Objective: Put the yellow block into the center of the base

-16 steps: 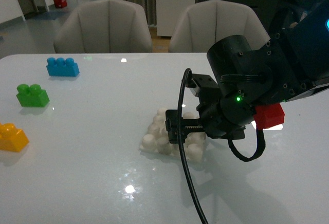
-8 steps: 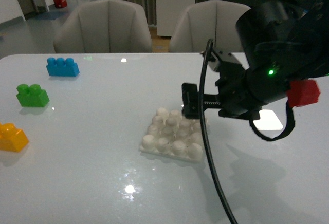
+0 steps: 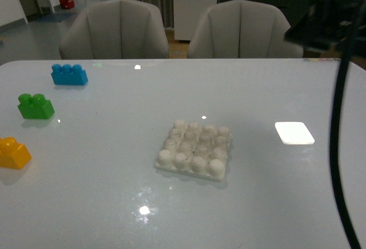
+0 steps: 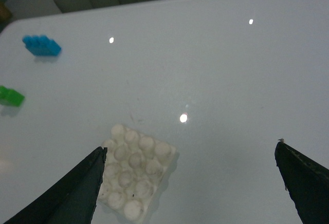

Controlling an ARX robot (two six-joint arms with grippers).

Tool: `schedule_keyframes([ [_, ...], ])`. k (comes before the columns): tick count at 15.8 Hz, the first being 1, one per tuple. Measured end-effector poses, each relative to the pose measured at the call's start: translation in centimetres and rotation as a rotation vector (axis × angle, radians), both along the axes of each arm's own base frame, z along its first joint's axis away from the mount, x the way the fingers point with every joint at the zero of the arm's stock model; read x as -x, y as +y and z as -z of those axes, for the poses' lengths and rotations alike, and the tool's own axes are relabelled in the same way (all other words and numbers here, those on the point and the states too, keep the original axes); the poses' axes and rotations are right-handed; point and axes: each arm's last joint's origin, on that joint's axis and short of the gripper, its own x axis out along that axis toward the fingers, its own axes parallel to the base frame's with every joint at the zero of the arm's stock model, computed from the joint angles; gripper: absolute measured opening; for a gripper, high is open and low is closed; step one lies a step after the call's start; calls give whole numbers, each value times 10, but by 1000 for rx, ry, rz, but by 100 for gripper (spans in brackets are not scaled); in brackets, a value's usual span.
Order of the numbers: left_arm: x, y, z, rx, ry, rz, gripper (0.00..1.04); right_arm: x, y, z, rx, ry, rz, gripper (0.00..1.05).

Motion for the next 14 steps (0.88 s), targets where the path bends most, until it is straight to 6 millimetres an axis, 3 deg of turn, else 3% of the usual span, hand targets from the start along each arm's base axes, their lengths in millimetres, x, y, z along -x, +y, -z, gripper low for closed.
schedule_keyframes([
  [2, 0, 0, 0, 0, 0, 0, 98, 52, -14, -24, -6, -98, 36, 98],
  [3, 0, 0, 0, 0, 0, 0, 98, 111, -27, -35, -6, -155, 68, 98],
  [4, 0, 0, 0, 0, 0, 0, 98, 175, -43, -41, 107, -443, 266, 80],
  [5, 0, 0, 0, 0, 0, 0, 98, 194, -44, -26, 146, -440, 276, 67],
  [7, 0, 0, 0, 0, 0, 0, 98, 216, -44, 0, 172, -433, 275, 43],
  [10, 0, 0, 0, 0, 0, 0, 98, 221, -44, 30, 183, -450, 274, 7],
  [11, 0, 0, 0, 0, 0, 0, 98, 223, -44, 36, 188, -440, 272, 2],
  [14, 0, 0, 0, 0, 0, 0, 98, 228, -44, 36, 185, -470, 275, 2],
])
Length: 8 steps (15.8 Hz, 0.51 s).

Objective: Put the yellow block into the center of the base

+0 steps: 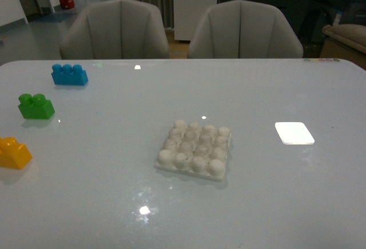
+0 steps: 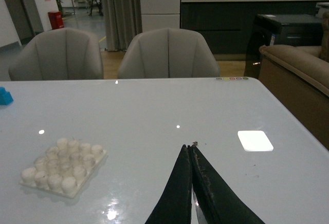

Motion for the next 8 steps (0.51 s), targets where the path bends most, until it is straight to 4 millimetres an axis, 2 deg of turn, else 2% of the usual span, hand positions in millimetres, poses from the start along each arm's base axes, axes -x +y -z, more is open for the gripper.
schedule_keyframes([
  [6, 0, 0, 0, 0, 0, 0, 98, 8, 0, 16, 0, 13, 0, 2],
  [7, 0, 0, 0, 0, 0, -1, 98, 15, 0, 20, 0, 37, 3, 2],
  [8, 0, 0, 0, 0, 0, 0, 98, 17, 0, 14, 0, -20, 3, 2],
])
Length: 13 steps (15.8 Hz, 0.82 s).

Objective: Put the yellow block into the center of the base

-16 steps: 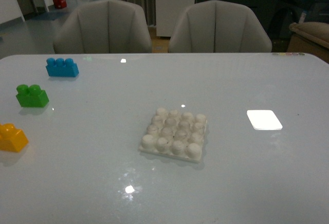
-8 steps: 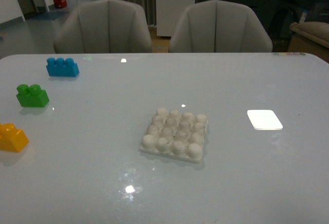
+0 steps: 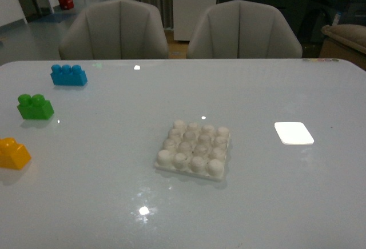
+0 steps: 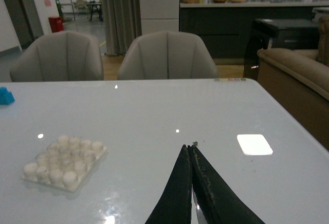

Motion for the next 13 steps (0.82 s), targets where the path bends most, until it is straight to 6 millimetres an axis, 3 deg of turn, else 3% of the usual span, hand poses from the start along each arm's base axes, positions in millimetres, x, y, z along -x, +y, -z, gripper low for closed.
schedule_keyframes([
  [6, 0, 0, 0, 0, 0, 0, 98, 0, 0, 4, 0, 24, 0, 2],
  [13, 0, 0, 0, 0, 0, 0, 98, 0, 0, 4, 0, 24, 0, 86],
])
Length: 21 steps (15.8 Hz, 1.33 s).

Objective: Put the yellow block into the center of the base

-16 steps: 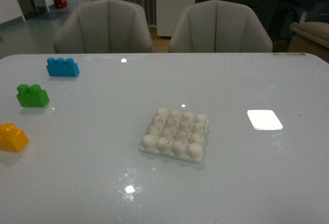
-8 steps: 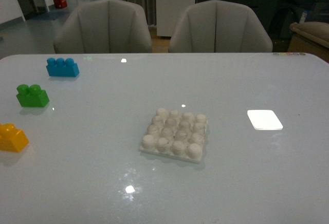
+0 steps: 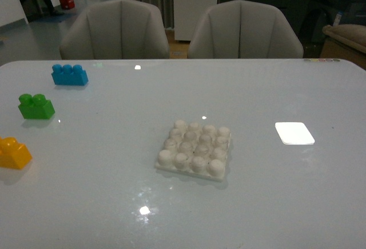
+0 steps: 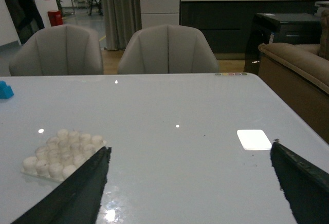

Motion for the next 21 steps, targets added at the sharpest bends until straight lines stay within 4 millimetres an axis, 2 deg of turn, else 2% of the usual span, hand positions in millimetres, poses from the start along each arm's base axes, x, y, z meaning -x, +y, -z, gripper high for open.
schedule_keyframes([
  [1, 0, 0, 0, 0, 0, 0, 98, 0, 0, 0, 0, 0, 0, 99],
  [3, 0, 0, 0, 0, 0, 0, 98, 0, 0, 0, 0, 0, 0, 98],
  [5, -1, 3, -3, 78, 306, 116, 98, 0, 0, 0, 0, -1, 0, 98],
  [6, -2, 3, -12, 116, 360, 151, 98, 0, 0, 0, 0, 0, 0, 98],
  [8, -2, 3, -19, 120, 331, 188, 98, 0, 0, 0, 0, 0, 0, 98],
  [10, -13, 8, -42, 103, 227, 186, 98, 0, 0, 0, 0, 0, 0, 98],
  [12, -40, 17, -38, 84, 249, 192, 98, 0, 0, 0, 0, 0, 0, 98],
  [13, -60, 23, -38, 61, 260, 215, 98, 0, 0, 0, 0, -1, 0, 98],
  [15, -105, 43, -49, -16, 234, 195, 98, 0, 0, 0, 0, 0, 0, 98],
  [16, -133, 54, -44, -44, 275, 190, 98, 0, 0, 0, 0, 0, 0, 98],
  [18, -176, 72, -8, -57, 439, 180, 98, 0, 0, 0, 0, 0, 0, 98],
  [20, -204, 81, 20, -28, 556, 196, 98, 0, 0, 0, 0, 0, 0, 98],
  [21, -215, 83, 27, -29, 581, 204, 98, 0, 0, 0, 0, 0, 0, 98],
])
